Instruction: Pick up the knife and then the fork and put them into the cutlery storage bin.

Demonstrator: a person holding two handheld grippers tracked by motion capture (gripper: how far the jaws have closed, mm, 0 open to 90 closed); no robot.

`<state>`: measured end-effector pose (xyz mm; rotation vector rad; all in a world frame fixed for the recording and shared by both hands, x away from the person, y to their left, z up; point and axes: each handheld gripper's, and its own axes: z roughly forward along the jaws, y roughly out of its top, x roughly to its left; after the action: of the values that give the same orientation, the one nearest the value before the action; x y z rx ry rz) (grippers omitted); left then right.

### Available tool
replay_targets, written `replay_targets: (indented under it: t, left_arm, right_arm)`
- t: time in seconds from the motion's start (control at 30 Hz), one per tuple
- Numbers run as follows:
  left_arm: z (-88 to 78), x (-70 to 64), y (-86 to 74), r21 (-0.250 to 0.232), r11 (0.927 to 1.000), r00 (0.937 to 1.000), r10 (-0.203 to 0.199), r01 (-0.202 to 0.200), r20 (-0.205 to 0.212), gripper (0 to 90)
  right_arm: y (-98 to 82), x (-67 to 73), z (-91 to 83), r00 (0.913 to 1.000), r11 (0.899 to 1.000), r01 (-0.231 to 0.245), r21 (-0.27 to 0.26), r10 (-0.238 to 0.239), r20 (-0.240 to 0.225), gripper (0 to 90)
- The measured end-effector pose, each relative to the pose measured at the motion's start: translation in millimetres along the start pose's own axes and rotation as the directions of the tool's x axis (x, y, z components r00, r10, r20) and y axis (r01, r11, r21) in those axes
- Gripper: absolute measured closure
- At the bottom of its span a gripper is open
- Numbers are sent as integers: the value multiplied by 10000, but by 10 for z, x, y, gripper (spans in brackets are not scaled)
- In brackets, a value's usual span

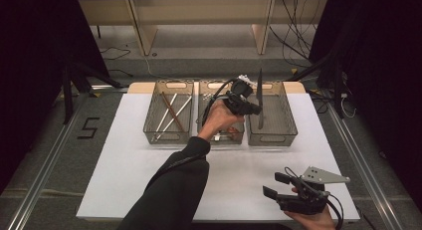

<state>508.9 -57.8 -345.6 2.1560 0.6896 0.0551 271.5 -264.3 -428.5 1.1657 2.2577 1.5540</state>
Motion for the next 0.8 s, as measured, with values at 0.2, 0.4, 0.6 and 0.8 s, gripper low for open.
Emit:
replay_targets:
  t: [0.2, 0.4, 0.6, 0.8]
  left_arm:
    - [145, 46, -14, 371, 9991, 9997, -229, 227, 53, 827]
    - [281, 94, -23, 771, 9962, 9992, -399, 397, 17, 826]
    - [458, 95, 10, 1205, 9895, 9964, -762, 801, -371, 819]
    - [471, 72, 60, 628, 9904, 9876, -1159, 1230, -1060, 501]
  right_arm:
    - [-6, 10, 0, 10000, 10000, -11, 52, 11, -19, 307]
    - [-6, 8, -5, 10000, 10000, 15, 23, -15, -23, 307]
    - [-5, 7, -11, 10000, 10000, 27, 11, -27, -31, 307]
    - [-10, 8, -11, 10000, 10000, -7, 28, 7, -60, 307]
